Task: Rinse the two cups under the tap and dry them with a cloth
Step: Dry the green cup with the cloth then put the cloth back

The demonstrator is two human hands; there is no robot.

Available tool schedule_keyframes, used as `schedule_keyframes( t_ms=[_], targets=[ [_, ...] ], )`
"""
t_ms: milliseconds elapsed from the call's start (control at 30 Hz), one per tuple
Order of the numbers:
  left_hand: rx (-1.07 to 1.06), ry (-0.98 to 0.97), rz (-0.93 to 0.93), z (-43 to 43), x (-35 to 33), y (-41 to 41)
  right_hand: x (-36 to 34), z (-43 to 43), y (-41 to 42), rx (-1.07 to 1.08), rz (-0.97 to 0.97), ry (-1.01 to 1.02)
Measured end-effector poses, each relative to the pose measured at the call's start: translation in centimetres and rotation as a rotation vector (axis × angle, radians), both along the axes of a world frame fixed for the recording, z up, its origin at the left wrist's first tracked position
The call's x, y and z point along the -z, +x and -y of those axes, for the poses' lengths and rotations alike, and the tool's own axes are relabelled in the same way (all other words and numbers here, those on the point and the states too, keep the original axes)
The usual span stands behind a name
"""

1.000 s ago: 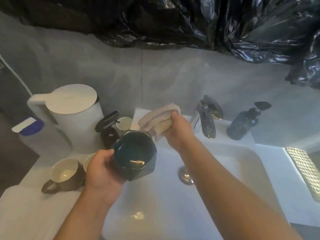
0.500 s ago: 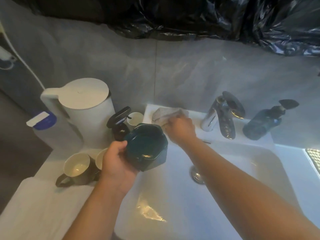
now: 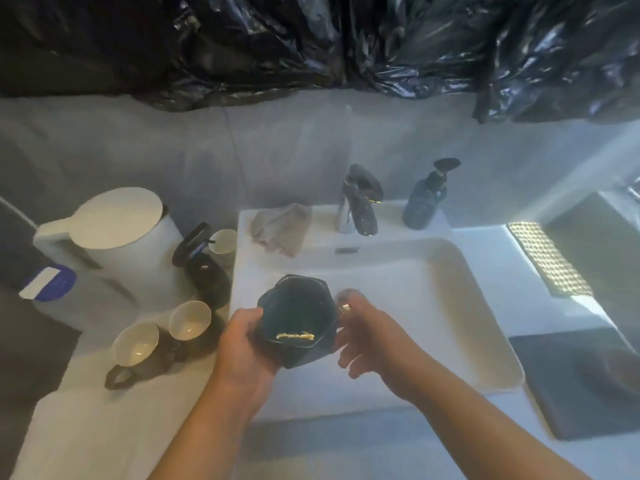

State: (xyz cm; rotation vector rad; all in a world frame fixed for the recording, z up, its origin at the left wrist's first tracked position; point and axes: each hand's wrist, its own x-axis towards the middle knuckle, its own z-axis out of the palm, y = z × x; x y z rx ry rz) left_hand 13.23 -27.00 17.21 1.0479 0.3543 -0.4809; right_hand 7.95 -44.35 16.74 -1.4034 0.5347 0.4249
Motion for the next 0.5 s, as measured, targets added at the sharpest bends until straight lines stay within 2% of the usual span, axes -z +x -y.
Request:
schedule_keyframes(
  t_ms=[167, 400, 500],
  targets=[
    [0.334, -0.004, 0.059, 4.3, -0.2, -5.0, -0.3, 3.4, -7.3, 0.146, -0.024, -0.049],
    [0.595, -0.011, -0.006, 11.7, 1.0, -10.4, -1.5, 9.3, -16.8, 0.385, -0.070, -0.126],
    [0.755, 0.018, 0.059, 15.4, 0.7, -13.6, -0.9, 12.2, -20.4, 0.495, -0.187, -0.147]
  ],
)
